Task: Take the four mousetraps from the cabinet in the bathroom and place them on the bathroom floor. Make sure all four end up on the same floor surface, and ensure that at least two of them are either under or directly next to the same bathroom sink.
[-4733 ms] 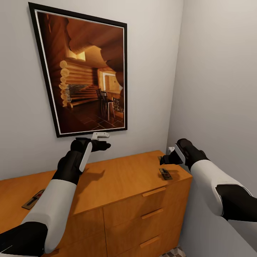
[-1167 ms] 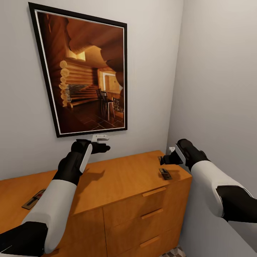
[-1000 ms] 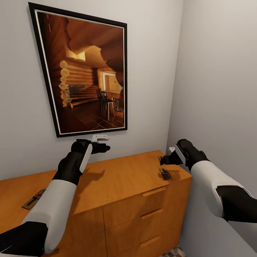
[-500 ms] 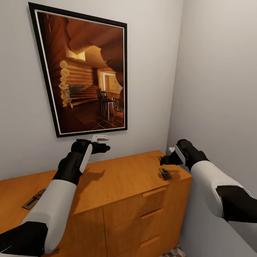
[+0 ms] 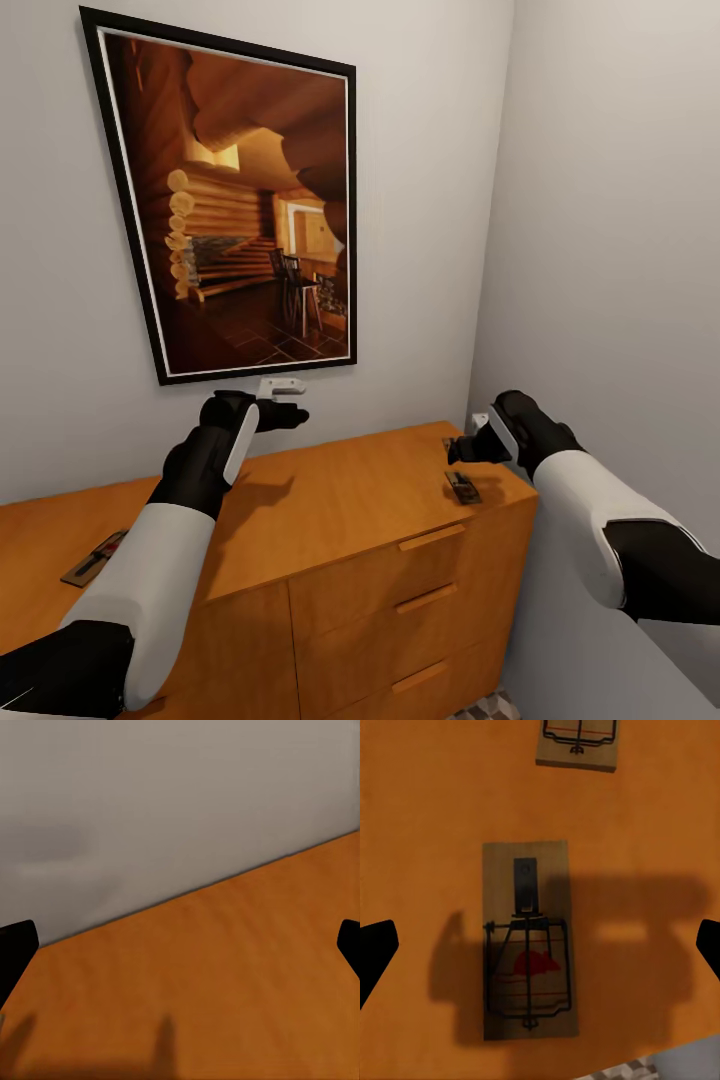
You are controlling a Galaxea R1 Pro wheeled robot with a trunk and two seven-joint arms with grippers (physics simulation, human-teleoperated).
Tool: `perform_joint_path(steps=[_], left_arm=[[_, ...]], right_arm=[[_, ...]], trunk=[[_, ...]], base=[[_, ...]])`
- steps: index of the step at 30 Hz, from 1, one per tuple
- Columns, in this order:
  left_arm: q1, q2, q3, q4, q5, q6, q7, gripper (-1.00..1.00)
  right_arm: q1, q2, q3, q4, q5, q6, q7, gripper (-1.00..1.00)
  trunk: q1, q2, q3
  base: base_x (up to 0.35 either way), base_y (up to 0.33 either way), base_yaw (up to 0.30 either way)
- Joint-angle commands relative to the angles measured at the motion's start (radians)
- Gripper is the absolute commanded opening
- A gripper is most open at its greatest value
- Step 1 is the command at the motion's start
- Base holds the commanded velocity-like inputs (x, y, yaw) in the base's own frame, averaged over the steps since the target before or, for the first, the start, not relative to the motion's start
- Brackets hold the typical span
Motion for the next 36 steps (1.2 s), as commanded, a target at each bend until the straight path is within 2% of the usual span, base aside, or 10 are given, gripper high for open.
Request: perform_joint_path(steps=[1, 14, 36], left_arm=[[-0.001, 0.000, 0.000, 0.000, 0.003, 0.004, 0.001, 1.00], [-0.001, -0.001, 0.000, 0.004, 0.004, 0.004, 0.001, 1.00], [-0.001, -0.002, -0.001, 0.004, 0.005, 0.004, 0.001, 1.00]], right_arm=[[-0.001, -0.001, 0.005, 0.001, 0.006, 0.004, 0.008, 1.00], [-0.001, 0.000, 0.005, 0.091, 0.008, 0.004, 0.008, 1.00], [-0.001, -0.001, 0.005, 0.108, 0.006, 0.004, 0.008, 1.00]], trunk=[[0.000, -0.001, -0.001], [0.000, -0.001, -0.001], [0.000, -0.001, -0.001]], base=[[0.000, 0.000, 0.000], [0.000, 0.000, 0.000], [0.000, 0.000, 0.000]])
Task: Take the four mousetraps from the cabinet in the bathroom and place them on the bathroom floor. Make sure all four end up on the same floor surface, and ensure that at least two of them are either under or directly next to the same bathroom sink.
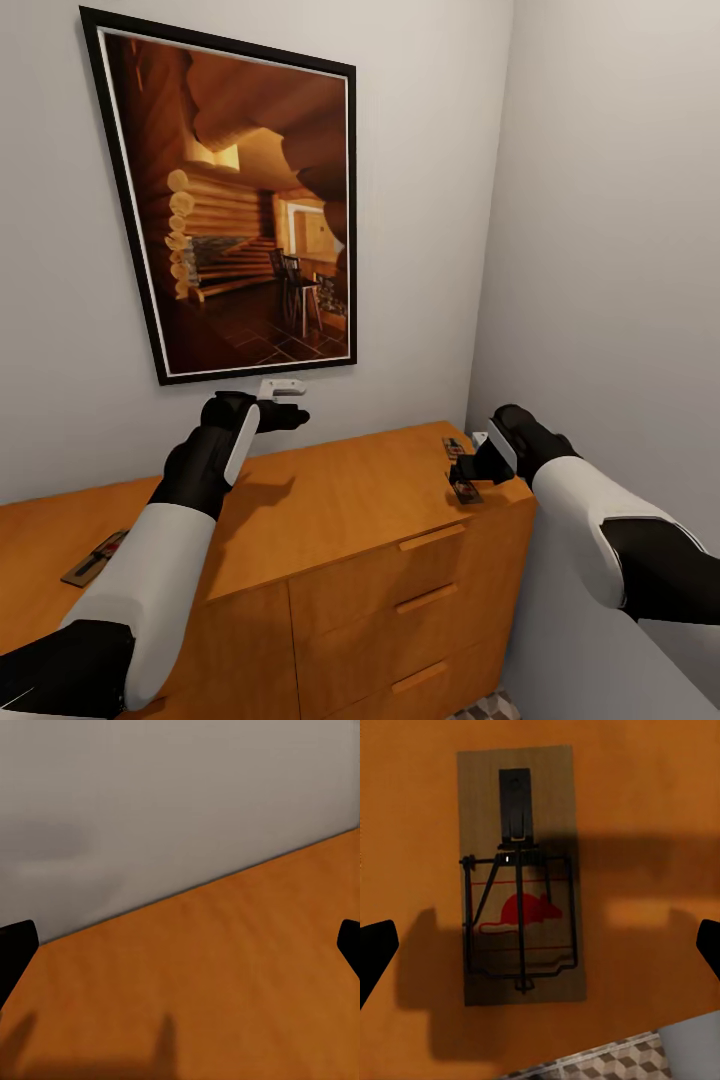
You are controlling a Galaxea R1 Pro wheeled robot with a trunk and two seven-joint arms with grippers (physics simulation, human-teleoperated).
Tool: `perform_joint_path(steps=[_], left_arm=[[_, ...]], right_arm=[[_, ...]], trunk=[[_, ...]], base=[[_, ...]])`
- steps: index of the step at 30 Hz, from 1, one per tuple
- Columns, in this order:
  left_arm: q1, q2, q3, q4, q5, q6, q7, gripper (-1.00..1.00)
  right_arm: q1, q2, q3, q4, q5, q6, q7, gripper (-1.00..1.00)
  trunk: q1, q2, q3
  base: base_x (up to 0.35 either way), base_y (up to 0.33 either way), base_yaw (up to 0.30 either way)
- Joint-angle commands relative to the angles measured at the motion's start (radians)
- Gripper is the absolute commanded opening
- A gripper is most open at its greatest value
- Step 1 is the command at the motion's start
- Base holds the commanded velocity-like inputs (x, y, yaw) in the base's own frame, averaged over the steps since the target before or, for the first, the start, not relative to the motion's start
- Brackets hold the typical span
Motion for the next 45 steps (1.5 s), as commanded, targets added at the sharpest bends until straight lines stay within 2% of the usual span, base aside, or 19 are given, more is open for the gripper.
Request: perform_joint_path(steps=[1, 45], left_arm=[[-0.001, 0.000, 0.000, -0.001, 0.004, 0.004, 0.001, 1.00], [-0.001, 0.000, 0.000, -0.001, 0.004, 0.004, 0.001, 1.00]], right_arm=[[0.000, -0.001, 0.005, -0.001, 0.006, 0.004, 0.009, 1.00], [0.000, 0.001, 0.004, 0.063, 0.005, -0.019, 0.009, 1.00]], trunk=[[0.000, -0.001, -0.001], [0.000, -0.001, -0.001]], base=[[0.000, 0.000, 0.000], [0.000, 0.000, 0.000]])
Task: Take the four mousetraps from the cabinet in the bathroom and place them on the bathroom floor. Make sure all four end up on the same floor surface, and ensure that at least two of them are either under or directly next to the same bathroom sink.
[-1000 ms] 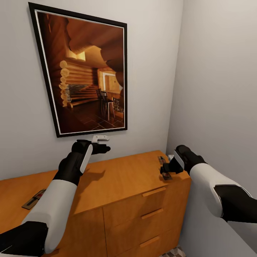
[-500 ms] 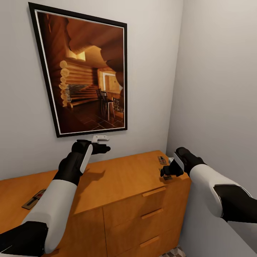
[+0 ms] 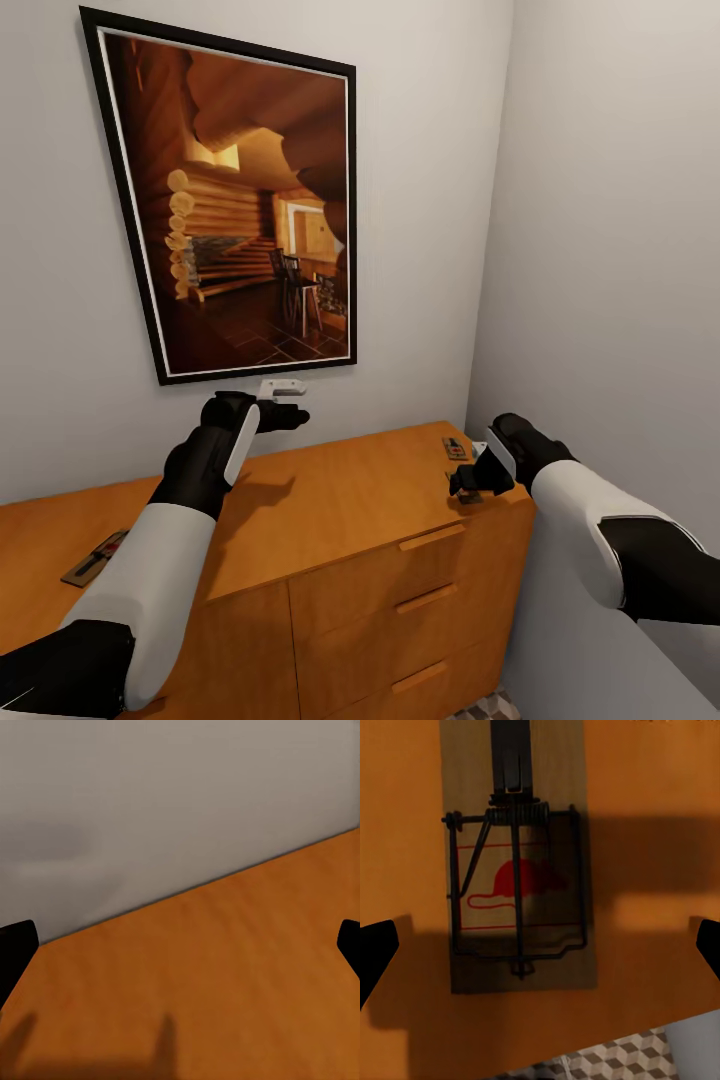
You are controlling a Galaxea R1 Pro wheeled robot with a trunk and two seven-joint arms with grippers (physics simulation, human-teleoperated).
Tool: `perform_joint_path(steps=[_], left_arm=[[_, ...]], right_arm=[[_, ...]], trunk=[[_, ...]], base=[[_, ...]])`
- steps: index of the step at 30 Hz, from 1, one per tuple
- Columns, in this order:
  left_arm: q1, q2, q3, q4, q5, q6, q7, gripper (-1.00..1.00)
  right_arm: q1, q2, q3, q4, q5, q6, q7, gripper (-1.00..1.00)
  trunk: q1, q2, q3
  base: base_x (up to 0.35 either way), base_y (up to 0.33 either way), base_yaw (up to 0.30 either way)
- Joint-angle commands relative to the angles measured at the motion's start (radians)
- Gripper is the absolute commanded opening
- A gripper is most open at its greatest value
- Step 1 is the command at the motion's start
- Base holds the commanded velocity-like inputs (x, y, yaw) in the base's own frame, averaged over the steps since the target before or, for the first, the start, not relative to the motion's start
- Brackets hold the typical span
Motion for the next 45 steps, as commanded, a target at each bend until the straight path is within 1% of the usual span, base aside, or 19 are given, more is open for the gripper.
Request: perform_joint_path(steps=[1, 12, 27, 28, 35, 45], left_arm=[[-0.001, 0.000, 0.000, -0.001, 0.004, 0.004, 0.001, 1.00], [-0.001, 0.000, 0.001, -0.001, 0.004, 0.004, 0.001, 1.00], [-0.001, 0.000, 0.001, -0.001, 0.004, 0.004, 0.001, 1.00], [-0.001, 0.000, 0.001, -0.001, 0.004, 0.004, 0.001, 1.00], [-0.001, 0.000, 0.001, -0.001, 0.004, 0.004, 0.001, 1.00], [-0.001, 0.000, 0.000, -0.001, 0.004, 0.004, 0.001, 1.00]], right_arm=[[-0.001, 0.000, 0.005, -0.001, 0.006, 0.002, 0.009, 1.00], [-0.001, 0.000, 0.005, 0.002, 0.005, -0.026, 0.009, 1.00], [-0.001, 0.000, 0.005, 0.009, 0.005, -0.031, 0.009, 1.00], [-0.001, 0.000, 0.005, 0.009, 0.005, -0.031, 0.009, -1.00], [-0.001, 0.000, 0.005, 0.010, 0.006, -0.027, 0.009, -1.00], [-0.001, -0.001, 0.005, 0.040, 0.009, -0.028, 0.009, -1.00]], trunk=[[0.000, -0.001, -0.001], [0.000, -0.001, -0.001], [0.000, -0.001, -0.001], [0.000, -0.001, -0.001], [0.000, -0.001, -0.001], [0.000, -0.001, -0.001]], base=[[0.000, 0.000, 0.000], [0.000, 0.000, 0.000], [0.000, 0.000, 0.000], [0.000, 0.000, 0.000], [0.000, 0.000, 0.000], [0.000, 0.000, 0.000]])
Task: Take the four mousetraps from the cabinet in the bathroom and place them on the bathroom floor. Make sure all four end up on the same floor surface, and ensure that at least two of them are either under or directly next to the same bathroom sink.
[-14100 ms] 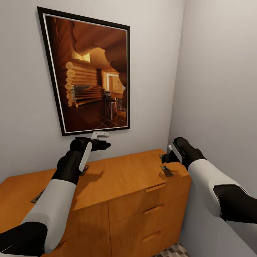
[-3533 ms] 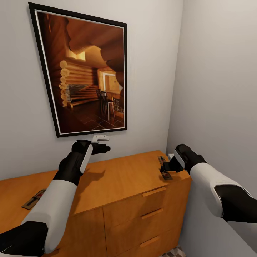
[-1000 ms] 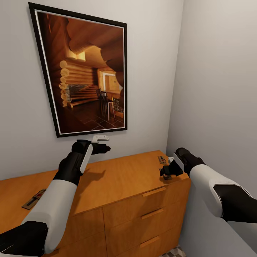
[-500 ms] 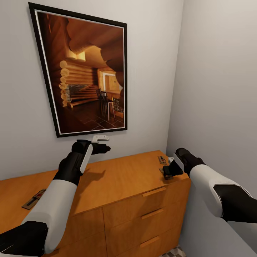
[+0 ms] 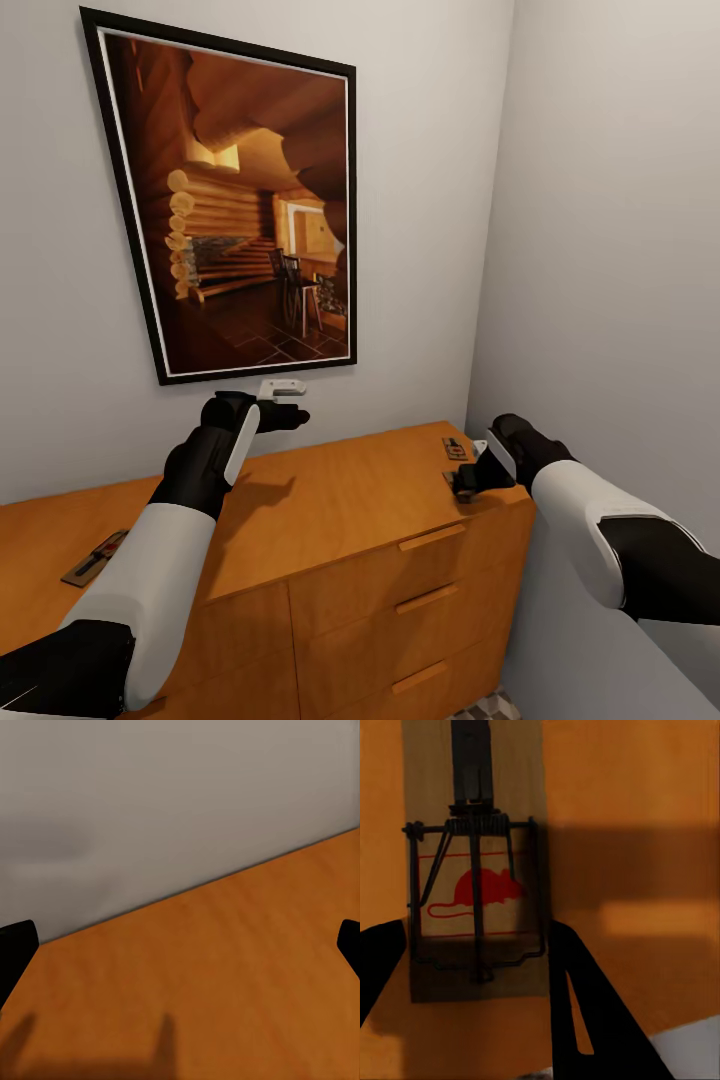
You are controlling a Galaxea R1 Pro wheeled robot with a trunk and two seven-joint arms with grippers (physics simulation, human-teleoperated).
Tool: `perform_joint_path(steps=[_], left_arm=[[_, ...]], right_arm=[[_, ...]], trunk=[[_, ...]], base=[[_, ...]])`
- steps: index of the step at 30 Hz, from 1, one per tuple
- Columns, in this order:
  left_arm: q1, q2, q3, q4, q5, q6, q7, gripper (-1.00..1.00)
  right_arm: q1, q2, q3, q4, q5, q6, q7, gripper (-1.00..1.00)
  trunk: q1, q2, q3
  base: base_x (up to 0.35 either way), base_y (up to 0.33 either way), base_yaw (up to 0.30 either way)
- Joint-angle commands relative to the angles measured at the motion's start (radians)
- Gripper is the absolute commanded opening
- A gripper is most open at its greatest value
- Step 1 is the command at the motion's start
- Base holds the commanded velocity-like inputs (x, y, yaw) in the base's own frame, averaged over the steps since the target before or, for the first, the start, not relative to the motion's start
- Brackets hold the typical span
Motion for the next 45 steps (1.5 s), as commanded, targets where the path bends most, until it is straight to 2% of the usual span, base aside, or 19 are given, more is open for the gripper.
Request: perform_joint_path(steps=[1, 13, 16, 24, 30, 45], left_arm=[[-0.001, 0.000, 0.000, -0.001, 0.004, 0.004, 0.001, 1.00], [-0.001, -0.003, 0.000, -0.001, 0.004, 0.004, 0.001, 1.00], [-0.001, -0.003, 0.000, -0.001, 0.004, 0.004, 0.001, 1.00], [-0.001, -0.003, 0.001, -0.001, 0.004, 0.004, 0.001, 1.00], [-0.001, -0.003, 0.000, -0.001, 0.004, 0.004, 0.000, 1.00], [-0.001, -0.002, 0.001, -0.001, 0.004, 0.004, 0.001, 1.00]], right_arm=[[0.000, 0.000, 0.000, 0.035, -0.016, 0.005, 0.011, -1.00], [0.000, -0.011, 0.004, 0.012, -0.007, 0.028, 0.016, -1.00], [0.000, -0.015, 0.003, -0.042, -0.007, 0.058, 0.017, -1.00], [0.000, -0.016, 0.002, -0.293, -0.009, 0.058, 0.017, -1.00], [0.000, -0.017, -0.001, -0.385, -0.009, 0.058, 0.017, -1.00], [-0.001, -0.017, 0.004, -0.413, -0.007, 0.058, 0.015, -1.00]], trunk=[[0.000, -0.001, -0.002], [0.000, -0.001, -0.002], [0.000, -0.001, -0.002], [0.000, -0.001, -0.002], [0.000, -0.001, -0.002], [0.000, -0.001, -0.002]], base=[[0.000, 0.000, 0.000], [0.000, 0.000, 0.000], [0.000, 0.000, 0.000], [0.000, 0.000, 0.000], [0.000, 0.000, 0.000], [0.000, 0.000, 0.000]])
